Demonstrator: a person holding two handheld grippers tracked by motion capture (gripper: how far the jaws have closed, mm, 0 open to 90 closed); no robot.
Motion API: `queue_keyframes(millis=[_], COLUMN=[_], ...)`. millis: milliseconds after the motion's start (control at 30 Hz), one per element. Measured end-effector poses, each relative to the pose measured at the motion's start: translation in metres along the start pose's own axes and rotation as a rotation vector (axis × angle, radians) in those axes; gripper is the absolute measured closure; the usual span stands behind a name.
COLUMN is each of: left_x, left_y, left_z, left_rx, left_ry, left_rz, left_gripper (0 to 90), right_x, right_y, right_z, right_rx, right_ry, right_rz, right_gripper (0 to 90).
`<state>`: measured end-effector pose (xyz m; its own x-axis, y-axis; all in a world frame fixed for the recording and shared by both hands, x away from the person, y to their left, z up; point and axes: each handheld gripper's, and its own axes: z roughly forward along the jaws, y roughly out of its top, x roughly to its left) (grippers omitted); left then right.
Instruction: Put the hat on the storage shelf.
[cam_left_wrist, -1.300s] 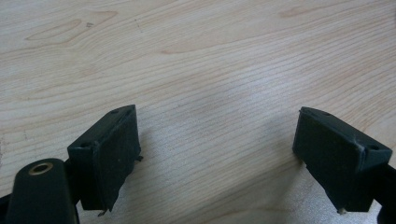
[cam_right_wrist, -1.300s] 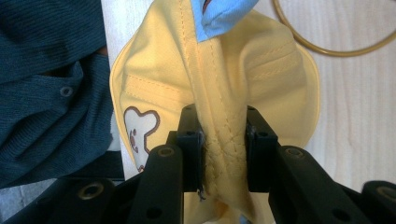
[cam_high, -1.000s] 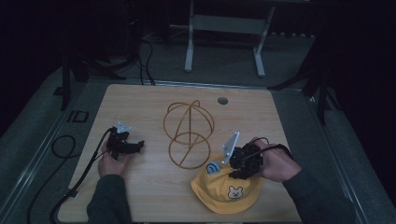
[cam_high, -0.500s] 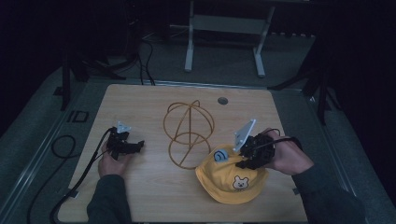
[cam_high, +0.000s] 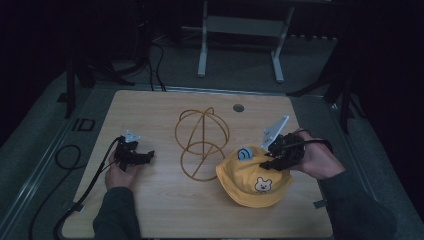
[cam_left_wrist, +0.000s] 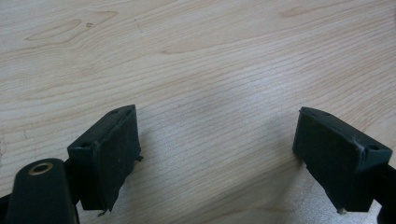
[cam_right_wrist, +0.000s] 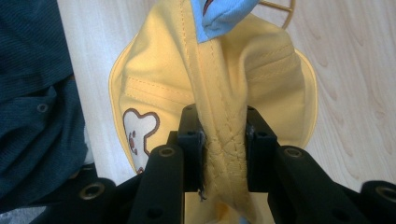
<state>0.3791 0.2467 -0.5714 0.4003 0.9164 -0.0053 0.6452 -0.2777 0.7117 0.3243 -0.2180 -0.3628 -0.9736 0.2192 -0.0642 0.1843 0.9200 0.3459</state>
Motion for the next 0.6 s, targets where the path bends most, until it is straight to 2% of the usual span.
queue_keyframes(millis=[133,333,600], left_x=[0.000,0.000,0.000], left_y=[0.000,0.000,0.000], left_z=[0.000,0.000,0.000], left_rx=[0.000,0.000,0.000], left_ry=[0.000,0.000,0.000], left_rz=[0.000,0.001,0.000], left_gripper=[14.5,14.5,14.5], right_x=[-0.006,-0.015,-0.025], right_y=[-0.004,-0.012,-0.017], right_z=[-0.006,-0.016,-0.020], right_rx=[-0.015,-0.066,-0.058], right_ry=[-0.009,-0.031,-0.050], right_rz=[0.023,0.053,0.084], right_gripper=[73.1,73.2,73.3])
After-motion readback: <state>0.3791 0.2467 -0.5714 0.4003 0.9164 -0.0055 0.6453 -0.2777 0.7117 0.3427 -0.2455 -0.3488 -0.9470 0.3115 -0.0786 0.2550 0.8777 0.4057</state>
